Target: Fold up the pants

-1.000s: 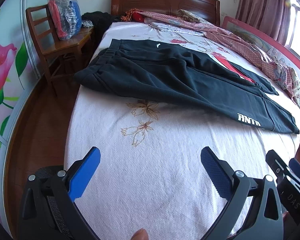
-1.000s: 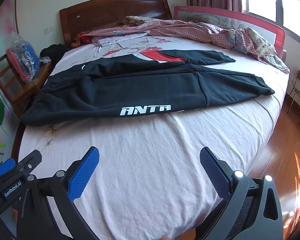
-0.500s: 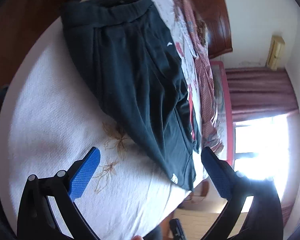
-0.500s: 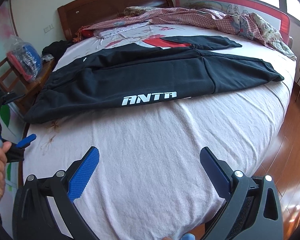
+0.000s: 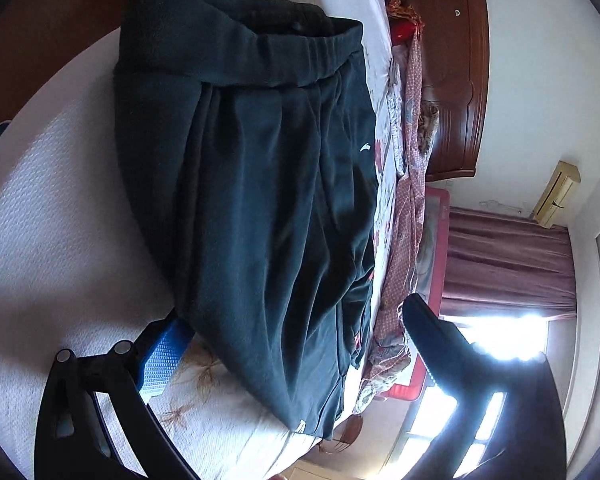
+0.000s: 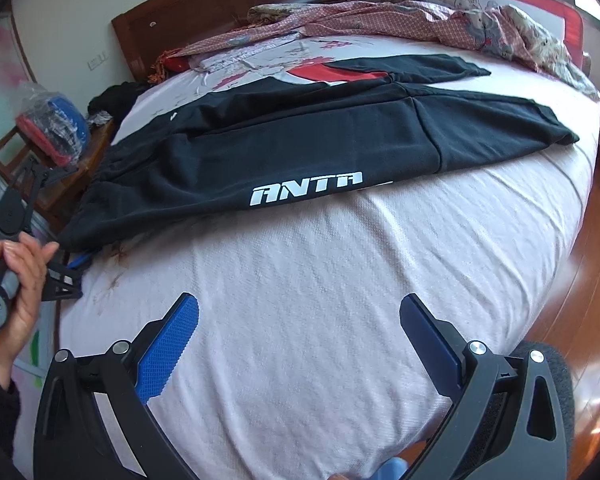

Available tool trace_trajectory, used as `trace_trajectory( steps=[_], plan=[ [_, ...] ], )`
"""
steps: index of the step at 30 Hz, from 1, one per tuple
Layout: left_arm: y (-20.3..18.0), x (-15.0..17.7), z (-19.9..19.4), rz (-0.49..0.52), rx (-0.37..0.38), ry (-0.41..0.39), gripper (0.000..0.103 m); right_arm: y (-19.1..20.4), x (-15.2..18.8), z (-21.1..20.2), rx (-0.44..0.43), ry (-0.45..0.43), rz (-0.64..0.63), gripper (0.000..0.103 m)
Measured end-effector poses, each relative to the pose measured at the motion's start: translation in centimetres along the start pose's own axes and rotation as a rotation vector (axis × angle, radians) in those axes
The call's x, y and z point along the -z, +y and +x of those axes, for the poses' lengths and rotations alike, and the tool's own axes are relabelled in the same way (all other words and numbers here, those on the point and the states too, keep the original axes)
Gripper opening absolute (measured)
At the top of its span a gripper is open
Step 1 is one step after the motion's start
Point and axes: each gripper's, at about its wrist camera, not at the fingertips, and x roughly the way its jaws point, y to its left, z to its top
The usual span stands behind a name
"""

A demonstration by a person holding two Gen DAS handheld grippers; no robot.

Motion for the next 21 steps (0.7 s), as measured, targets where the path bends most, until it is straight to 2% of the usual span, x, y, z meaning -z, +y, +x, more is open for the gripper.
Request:
trace_trajectory(
  steps=[2,4,6,8,11,12,13,14,16,17,18,19,21],
  plan=[
    [-1.0,-0.5,0.1,0.014,-0.021,0.012,0.101,-0.7,-0.4,-0.2,-0.049,0.013,0.081,0.100],
    [-2.4,-1.3,-0.6,0.034,-0.018,0.022,0.101,-1.4,-0.7,-0.2,-0.053,0.042,0.180,0.100],
    [-2.6,-1.4,-0.7,0.022,-0.023,0.022,0.101,-2.3,-0.7,0.5,-0.086,0.119,0.305,0.100],
    [-2.6,-1.8,-0.6,0.020,-0.027,0.011,0.101,-2.8,-0.5,1.3,-0.192,0.184,0.382,0.100],
    [-3.0,-2.1,-0.2,0.054,-0.051,-0.004,0.101,-2.7,-0.4,1.4,-0.310,0.206,0.403,0.100],
    [-3.0,-2.2,-0.1,0.056,-0.044,-0.009,0.099,-2.9,-0.4,1.7,-0.385,0.229,0.419,0.100],
    [-2.6,-2.2,-0.2,0.060,-0.033,-0.018,0.091,-3.2,-0.3,1.9,-0.452,0.253,0.451,0.100],
    [-2.6,-2.3,-0.2,0.072,-0.024,-0.017,0.083,-3.6,-0.1,2.2,-0.474,0.291,0.482,0.100],
    [-2.5,-2.8,0.1,0.091,0.028,0.013,0.047,-5.0,-0.4,1.8,-0.495,0.285,0.528,0.100],
    [-2.4,-3.1,0.1,0.103,0.058,0.033,0.033,-5.9,-0.9,1.3,-0.481,0.264,0.534,0.100],
    [-2.3,-3.3,0.1,0.111,0.081,0.049,0.015,-7.2,-1.7,1.0,-0.447,0.242,0.540,0.100],
    [-2.2,-3.5,-0.1,0.107,0.114,0.064,0.014,-8.8,-2.6,0.9,-0.413,0.222,0.568,0.100],
    [-2.4,-3.7,-0.7,0.110,0.113,0.057,0.011,-12.7,-4.1,1.1,-0.374,0.176,0.681,0.100]
  ],
)
